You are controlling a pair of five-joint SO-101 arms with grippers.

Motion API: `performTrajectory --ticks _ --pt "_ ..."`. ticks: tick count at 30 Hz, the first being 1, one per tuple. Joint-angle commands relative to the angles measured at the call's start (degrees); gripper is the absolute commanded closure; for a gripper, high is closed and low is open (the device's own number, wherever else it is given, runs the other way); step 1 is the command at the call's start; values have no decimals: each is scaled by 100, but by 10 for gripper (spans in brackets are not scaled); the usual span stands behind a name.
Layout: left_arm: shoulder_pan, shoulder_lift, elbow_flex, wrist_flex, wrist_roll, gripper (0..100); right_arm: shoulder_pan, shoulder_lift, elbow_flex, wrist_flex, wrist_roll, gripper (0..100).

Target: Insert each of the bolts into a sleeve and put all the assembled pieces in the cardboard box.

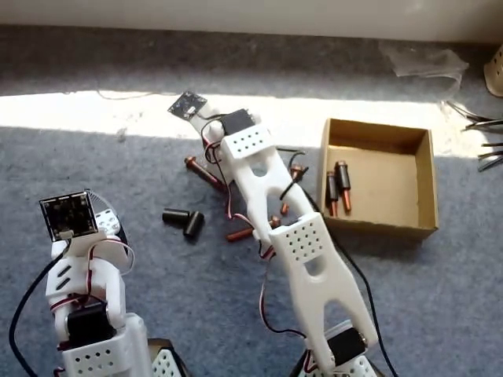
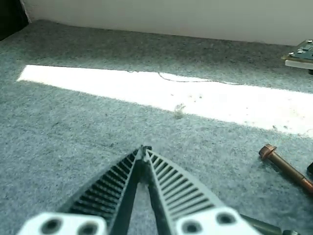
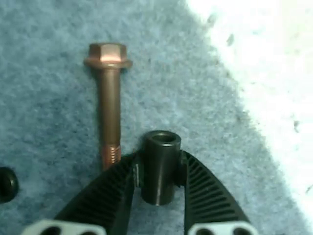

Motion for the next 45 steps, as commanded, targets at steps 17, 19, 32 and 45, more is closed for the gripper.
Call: performTrajectory --ticks 17,19,32,45 --pt "-22 -57 57 -149 0 994 4 -145 -1604 1279 53 994" --pt "-22 -57 127 -202 0 994 22 -180 -1974 1385 53 994" --pt "-13 -57 163 -202 0 994 -57 -479 -3125 1402 53 994" --pt "127 -57 189 -202 -18 994 -347 -2695 -1622 1402 -422 994"
